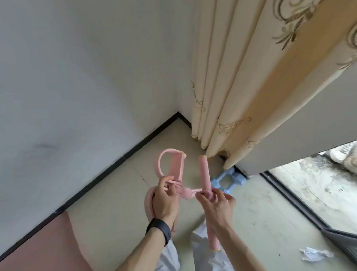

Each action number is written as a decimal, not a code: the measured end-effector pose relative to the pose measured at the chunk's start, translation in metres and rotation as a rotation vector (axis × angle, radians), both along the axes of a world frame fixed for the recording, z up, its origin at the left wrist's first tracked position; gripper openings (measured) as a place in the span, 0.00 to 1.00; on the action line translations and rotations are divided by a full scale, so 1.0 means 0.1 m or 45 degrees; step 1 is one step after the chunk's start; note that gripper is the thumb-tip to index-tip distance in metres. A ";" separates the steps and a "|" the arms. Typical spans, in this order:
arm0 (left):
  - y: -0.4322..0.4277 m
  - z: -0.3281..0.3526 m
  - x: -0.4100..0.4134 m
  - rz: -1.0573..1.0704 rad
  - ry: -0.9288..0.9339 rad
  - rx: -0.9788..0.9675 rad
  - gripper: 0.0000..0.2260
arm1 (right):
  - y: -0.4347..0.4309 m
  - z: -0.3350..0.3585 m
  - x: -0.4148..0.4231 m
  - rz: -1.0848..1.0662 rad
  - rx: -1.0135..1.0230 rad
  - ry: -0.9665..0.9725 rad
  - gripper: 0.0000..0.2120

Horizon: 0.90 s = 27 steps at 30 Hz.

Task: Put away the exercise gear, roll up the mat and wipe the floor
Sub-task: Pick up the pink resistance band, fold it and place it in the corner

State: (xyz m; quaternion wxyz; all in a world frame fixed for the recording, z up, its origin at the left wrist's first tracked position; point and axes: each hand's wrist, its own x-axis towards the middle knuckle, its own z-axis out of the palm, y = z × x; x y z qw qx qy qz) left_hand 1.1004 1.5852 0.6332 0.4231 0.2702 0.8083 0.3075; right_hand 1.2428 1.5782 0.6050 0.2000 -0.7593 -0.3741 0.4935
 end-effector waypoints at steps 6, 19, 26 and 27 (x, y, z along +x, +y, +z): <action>0.45 -0.17 0.29 0.167 -0.279 -0.011 0.14 | 0.44 -0.20 -0.04 -0.005 -0.125 0.092 0.20; 1.12 -0.20 -0.10 -0.030 -1.034 -0.344 0.14 | 0.97 -0.68 -0.40 0.100 -0.046 -0.215 0.26; 1.31 -0.74 -0.87 -0.080 -0.201 -0.478 0.35 | 1.11 -1.04 -0.46 0.473 -0.020 -0.311 0.26; 1.35 -0.86 -0.95 -0.102 -0.251 -0.546 0.40 | 1.11 -1.09 -0.48 0.530 0.003 -0.320 0.27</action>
